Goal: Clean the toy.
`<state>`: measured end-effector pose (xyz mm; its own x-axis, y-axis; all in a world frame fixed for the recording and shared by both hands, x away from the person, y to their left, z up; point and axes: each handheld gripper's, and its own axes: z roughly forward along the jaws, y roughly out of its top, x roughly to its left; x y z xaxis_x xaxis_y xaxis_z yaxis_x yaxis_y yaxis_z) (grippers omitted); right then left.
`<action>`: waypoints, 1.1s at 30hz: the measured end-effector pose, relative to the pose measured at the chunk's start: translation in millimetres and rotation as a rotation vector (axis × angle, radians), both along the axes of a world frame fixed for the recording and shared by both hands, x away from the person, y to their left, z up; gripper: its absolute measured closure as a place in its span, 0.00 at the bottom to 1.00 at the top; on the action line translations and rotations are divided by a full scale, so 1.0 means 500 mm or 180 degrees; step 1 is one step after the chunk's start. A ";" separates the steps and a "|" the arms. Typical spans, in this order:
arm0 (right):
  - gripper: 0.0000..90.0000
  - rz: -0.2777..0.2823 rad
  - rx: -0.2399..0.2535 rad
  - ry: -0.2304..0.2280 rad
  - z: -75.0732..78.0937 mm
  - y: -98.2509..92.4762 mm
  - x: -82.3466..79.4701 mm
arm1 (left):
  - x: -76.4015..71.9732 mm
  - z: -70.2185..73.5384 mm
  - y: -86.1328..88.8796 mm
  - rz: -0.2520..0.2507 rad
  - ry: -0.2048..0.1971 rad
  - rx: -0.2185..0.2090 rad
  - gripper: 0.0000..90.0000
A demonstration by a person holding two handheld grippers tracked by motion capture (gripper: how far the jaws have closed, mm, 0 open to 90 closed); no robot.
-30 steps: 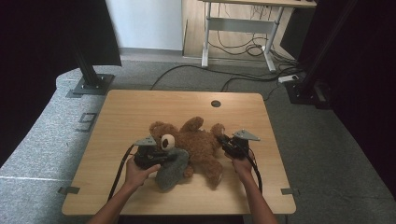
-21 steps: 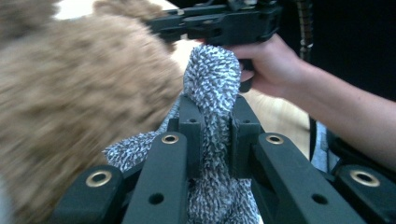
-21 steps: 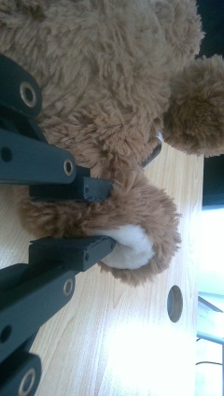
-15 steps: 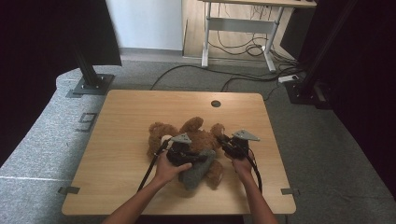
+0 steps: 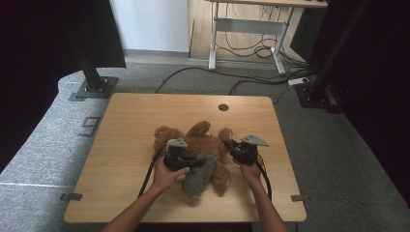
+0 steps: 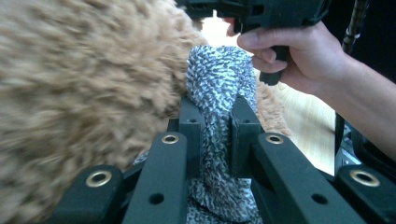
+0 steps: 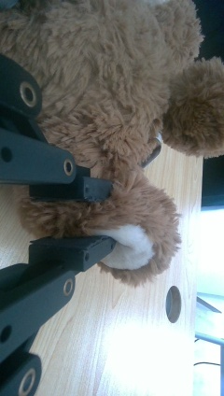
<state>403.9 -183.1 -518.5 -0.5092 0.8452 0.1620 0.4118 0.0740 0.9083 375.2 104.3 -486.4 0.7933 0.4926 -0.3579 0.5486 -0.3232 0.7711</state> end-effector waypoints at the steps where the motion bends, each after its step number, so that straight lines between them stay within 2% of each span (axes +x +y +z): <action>1: 0.82 0.0000 0.0003 0.0001 0.000 0.000 0.000 | -0.001 0.005 0.005 0.0027 -0.0043 0.0001 0.87; 3: 0.82 0.0000 0.0004 0.0002 -0.001 0.000 0.001 | -0.001 0.018 0.013 0.0020 -0.0066 -0.0038 0.87; 6: 0.82 -0.0005 0.0009 0.0006 -0.002 0.000 0.002 | -0.004 0.028 0.003 -0.0064 -0.0104 -0.0039 0.87; 8: 0.82 -0.0008 0.0007 0.0003 -0.002 0.001 0.002 | -0.015 0.039 -0.033 -0.0260 -0.0161 -0.0024 0.87; 10: 0.82 -0.0007 0.0007 0.0006 -0.002 0.001 0.002 | -0.023 0.042 -0.065 -0.0402 -0.0160 -0.0028 0.87; 11: 0.82 -0.0006 0.0006 0.0005 -0.002 0.001 0.001 | -0.027 0.043 -0.081 -0.0469 -0.0140 -0.0058 0.87; 12: 0.82 -0.0006 0.0006 0.0005 -0.002 0.001 0.001 | -0.027 0.043 -0.081 -0.0469 -0.0140 -0.0058 0.87; 13: 0.82 -0.0004 0.0005 0.0005 -0.002 0.001 0.001 | -0.032 0.041 -0.112 -0.0584 -0.0081 -0.0125 0.87; 14: 0.82 -0.0004 0.0005 0.0005 -0.002 0.001 0.001 | -0.032 0.041 -0.112 -0.0584 -0.0081 -0.0125 0.87; 15: 0.82 -0.0004 0.0006 0.0005 -0.002 0.000 0.001 | -0.034 0.039 -0.126 -0.0619 -0.0050 -0.0128 0.87; 17: 0.82 0.0001 0.0009 0.0008 -0.003 0.000 0.001 | -0.031 0.024 -0.161 -0.0678 0.0041 -0.0045 0.87; 18: 0.82 0.0001 0.0009 0.0008 -0.003 0.000 0.001 | -0.031 0.024 -0.161 -0.0678 0.0041 -0.0045 0.87; 19: 0.82 0.0003 0.0011 0.0006 -0.003 -0.001 0.001 | -0.025 0.007 -0.175 -0.0671 0.0120 0.0050 0.87; 22: 0.82 0.0008 0.0010 0.0005 -0.002 -0.002 0.001 | -0.017 -0.004 -0.175 -0.0617 0.0164 0.0085 0.87; 24: 0.82 0.0015 0.0011 0.0003 -0.002 -0.002 0.000 | -0.012 -0.005 -0.162 -0.0538 0.0162 0.0059 0.87; 26: 0.82 0.0022 0.0022 0.0004 -0.001 -0.003 -0.001 | -0.007 0.003 -0.136 -0.0388 0.0086 0.0055 0.87; 27: 0.82 0.0022 0.0022 0.0004 -0.001 -0.003 -0.001 | -0.007 0.003 -0.136 -0.0388 0.0086 0.0055 0.87; 33: 0.82 0.0012 0.0010 -0.0011 -0.001 -0.002 -0.001 | 0.011 0.010 -0.094 -0.0145 0.0085 0.0054 0.87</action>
